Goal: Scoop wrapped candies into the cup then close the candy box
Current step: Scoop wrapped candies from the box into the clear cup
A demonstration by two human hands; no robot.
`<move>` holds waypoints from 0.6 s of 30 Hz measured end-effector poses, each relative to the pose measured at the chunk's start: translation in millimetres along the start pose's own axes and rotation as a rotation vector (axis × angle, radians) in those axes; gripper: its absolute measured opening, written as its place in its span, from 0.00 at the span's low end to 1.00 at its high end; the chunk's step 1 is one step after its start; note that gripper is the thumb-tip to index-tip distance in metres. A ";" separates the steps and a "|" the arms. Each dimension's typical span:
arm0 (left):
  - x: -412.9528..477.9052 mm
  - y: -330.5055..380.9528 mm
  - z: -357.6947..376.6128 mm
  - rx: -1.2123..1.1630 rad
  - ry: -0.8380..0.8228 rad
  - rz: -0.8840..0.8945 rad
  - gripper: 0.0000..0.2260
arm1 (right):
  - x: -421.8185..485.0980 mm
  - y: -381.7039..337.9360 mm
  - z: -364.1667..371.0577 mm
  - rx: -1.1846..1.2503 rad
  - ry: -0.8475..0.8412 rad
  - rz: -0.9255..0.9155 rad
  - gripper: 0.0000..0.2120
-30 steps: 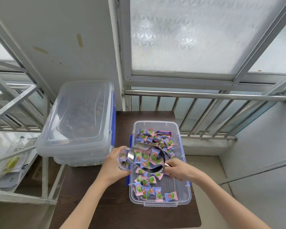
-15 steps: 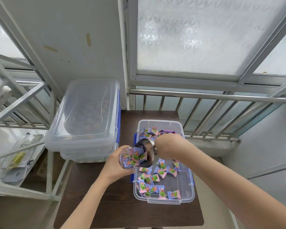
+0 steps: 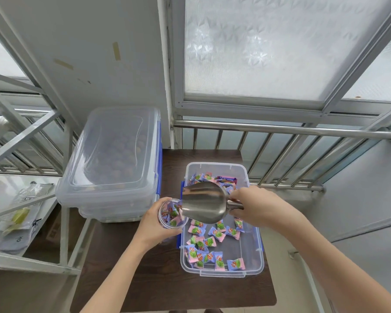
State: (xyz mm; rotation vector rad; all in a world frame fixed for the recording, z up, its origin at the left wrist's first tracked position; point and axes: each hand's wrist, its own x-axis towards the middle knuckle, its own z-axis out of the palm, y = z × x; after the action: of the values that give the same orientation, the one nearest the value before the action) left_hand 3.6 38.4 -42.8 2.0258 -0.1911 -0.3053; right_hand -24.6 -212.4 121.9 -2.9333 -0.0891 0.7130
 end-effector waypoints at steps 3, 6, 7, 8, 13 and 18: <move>-1.4 2.9 0.7 -0.012 0.013 0.004 0.32 | -1.5 26.6 28.0 0.169 -0.079 0.112 0.07; -1.0 2.5 3.2 -0.010 0.027 -0.001 0.33 | 8.5 39.7 85.1 0.134 -0.171 0.296 0.07; -1.0 2.2 4.0 -0.005 0.032 0.001 0.33 | 11.4 39.0 107.9 0.112 -0.164 0.361 0.08; -0.8 1.6 4.6 0.001 0.035 0.003 0.33 | 13.4 35.4 128.6 0.091 -0.142 0.428 0.11; 0.4 0.5 6.7 0.023 0.040 0.009 0.34 | 31.6 18.4 214.3 0.000 -0.064 0.480 0.18; 1.0 0.9 8.5 0.035 0.050 0.002 0.33 | 45.5 21.8 222.4 0.183 -0.011 0.599 0.17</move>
State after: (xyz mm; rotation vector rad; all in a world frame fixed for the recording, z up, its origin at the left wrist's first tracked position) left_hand 2.0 30.5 -45.8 2.0657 -0.1684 -0.2510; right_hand -86.0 -206.9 -97.6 -2.7719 0.8348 0.7501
